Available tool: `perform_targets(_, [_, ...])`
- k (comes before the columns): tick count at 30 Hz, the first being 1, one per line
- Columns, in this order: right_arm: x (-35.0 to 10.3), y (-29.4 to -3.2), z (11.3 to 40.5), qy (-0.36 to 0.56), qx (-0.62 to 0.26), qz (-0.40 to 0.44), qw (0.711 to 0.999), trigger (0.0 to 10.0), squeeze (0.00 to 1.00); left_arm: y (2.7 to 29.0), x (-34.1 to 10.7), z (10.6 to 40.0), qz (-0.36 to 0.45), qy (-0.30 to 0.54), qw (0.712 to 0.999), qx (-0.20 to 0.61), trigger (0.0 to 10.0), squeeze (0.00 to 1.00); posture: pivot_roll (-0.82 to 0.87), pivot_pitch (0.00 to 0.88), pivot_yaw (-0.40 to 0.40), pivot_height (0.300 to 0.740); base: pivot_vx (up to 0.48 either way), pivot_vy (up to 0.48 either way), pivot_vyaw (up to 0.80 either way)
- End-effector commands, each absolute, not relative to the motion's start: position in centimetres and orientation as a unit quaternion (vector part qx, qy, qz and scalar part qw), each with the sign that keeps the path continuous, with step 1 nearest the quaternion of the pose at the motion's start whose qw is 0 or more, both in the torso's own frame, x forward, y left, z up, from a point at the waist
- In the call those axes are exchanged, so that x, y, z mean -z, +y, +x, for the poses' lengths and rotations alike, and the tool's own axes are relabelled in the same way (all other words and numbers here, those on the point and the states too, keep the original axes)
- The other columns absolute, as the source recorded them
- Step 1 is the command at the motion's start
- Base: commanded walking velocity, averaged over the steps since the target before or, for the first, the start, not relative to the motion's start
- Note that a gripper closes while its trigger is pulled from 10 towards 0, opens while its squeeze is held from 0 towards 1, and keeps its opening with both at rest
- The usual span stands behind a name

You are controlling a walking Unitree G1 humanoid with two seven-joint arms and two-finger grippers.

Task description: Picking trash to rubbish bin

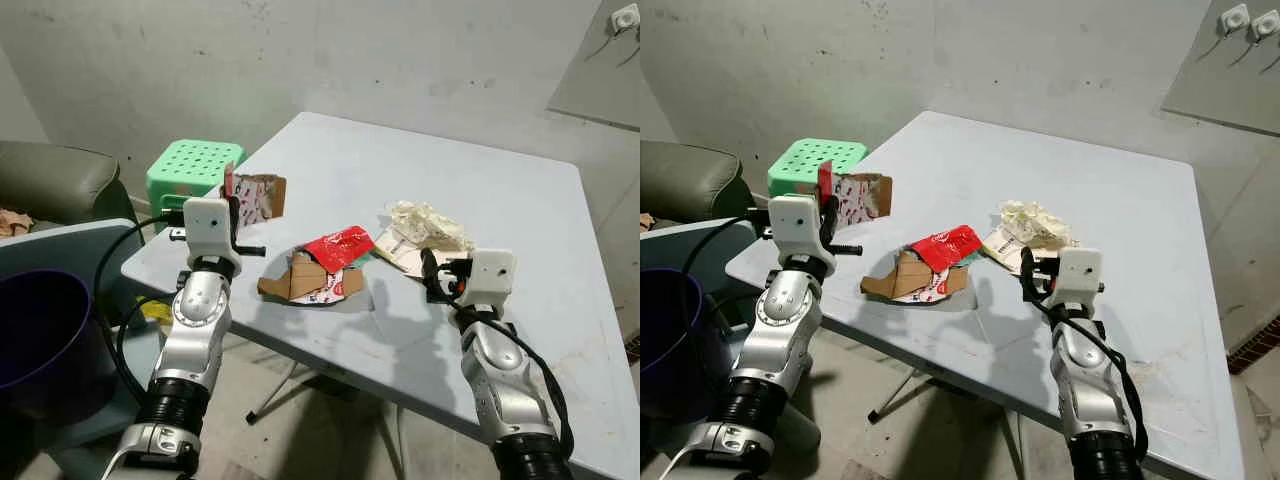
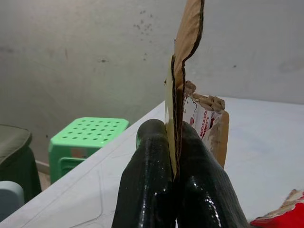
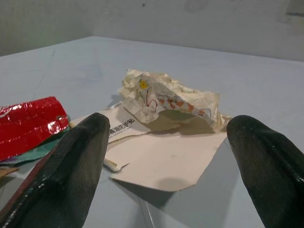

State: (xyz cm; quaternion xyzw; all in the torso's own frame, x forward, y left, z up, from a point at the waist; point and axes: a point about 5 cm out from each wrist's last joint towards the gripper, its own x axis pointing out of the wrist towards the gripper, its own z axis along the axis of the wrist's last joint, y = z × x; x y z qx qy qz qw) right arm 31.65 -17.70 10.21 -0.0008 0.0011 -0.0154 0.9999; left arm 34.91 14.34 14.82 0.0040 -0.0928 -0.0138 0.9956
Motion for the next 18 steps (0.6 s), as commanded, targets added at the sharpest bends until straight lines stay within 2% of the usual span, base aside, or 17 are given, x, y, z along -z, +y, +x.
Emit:
perform_targets(1, [-10.89, -17.59, 31.69, -0.015, 0.013, -0.007, 1.000, 10.0, 0.00, 14.49, -15.13, 34.91, -0.006, -0.101, 0.995, 0.019, 10.0, 0.00, 0.00, 0.000, -0.035, 0.740, 0.000, 0.000, 0.00])
perform_targets(18, [-10.72, -17.59, 31.54, -0.010, 0.007, -0.010, 1.000, 10.0, 0.00, 14.11, -14.44, 34.92, -0.053, -0.069, 0.995, 0.047, 10.0, 0.00, 0.00, 0.000, -0.042, 0.740, 0.000, 0.000, 0.78])
